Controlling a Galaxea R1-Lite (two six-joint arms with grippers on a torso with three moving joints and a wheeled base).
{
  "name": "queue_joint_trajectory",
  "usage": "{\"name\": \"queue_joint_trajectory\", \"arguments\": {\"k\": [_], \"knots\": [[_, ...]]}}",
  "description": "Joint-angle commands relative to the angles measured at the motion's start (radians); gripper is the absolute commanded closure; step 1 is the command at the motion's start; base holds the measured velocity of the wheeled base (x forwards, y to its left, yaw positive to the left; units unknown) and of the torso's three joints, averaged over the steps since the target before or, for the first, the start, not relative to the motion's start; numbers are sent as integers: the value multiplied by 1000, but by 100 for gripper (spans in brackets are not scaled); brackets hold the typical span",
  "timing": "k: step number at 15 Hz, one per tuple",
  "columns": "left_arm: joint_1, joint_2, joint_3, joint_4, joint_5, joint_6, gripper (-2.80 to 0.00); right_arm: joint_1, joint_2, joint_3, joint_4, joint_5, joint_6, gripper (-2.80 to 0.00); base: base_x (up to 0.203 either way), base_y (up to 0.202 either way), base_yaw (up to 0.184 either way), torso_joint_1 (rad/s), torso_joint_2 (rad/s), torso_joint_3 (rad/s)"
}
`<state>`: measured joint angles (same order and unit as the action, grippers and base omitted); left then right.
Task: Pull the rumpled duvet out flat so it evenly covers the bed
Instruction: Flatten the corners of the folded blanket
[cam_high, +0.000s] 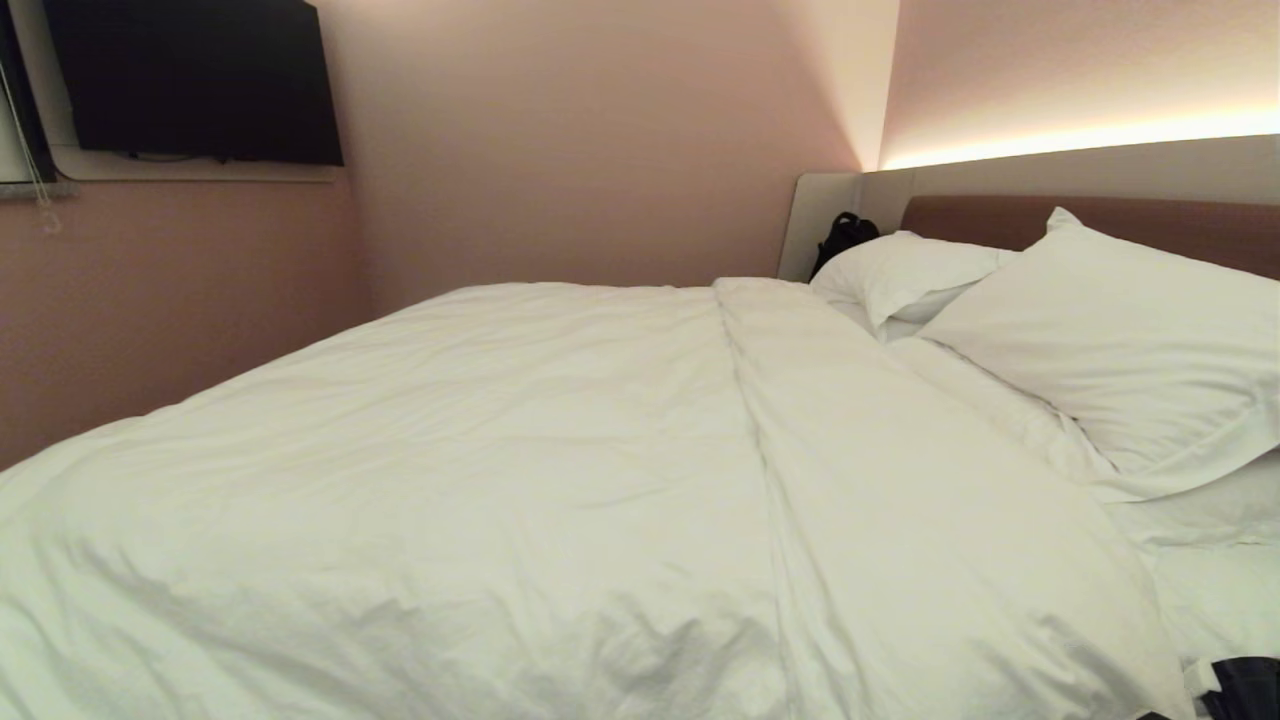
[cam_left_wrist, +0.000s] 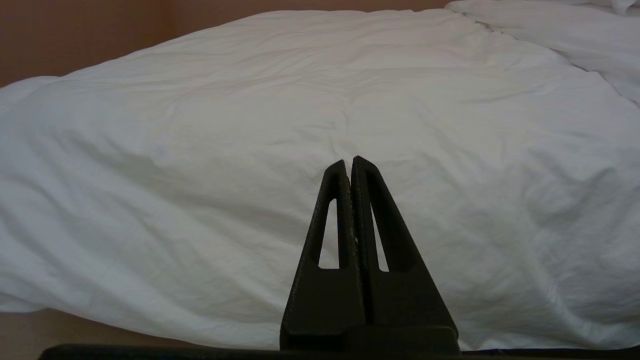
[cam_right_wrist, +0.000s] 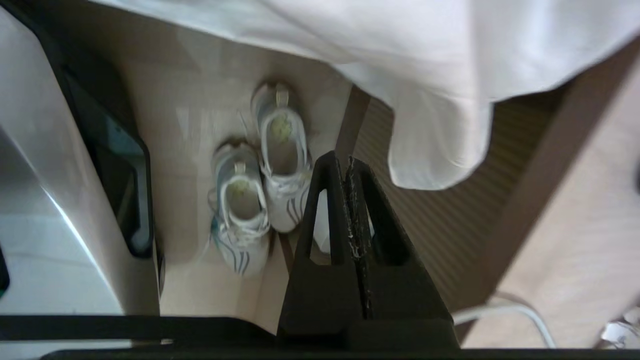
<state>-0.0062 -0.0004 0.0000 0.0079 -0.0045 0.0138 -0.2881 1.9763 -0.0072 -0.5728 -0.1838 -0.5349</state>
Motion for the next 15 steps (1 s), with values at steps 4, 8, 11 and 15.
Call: {"name": "queue_joint_trajectory", "arguments": {"k": [4,8,11,15], "knots": [[0,0,0,0,0,0,0,0,66,4,-55,-17,-11,0,0,0,0,0,0,0],[0,0,0,0,0,0,0,0,-17,5,-62,-15,-6,0,0,0,0,0,0,0],[0,0,0,0,0,0,0,0,-146,6,-38,-15,-12,0,0,0,0,0,0,0],[0,0,0,0,0,0,0,0,-311,6,-28,-11,-3,0,0,0,0,0,0,0]]}}
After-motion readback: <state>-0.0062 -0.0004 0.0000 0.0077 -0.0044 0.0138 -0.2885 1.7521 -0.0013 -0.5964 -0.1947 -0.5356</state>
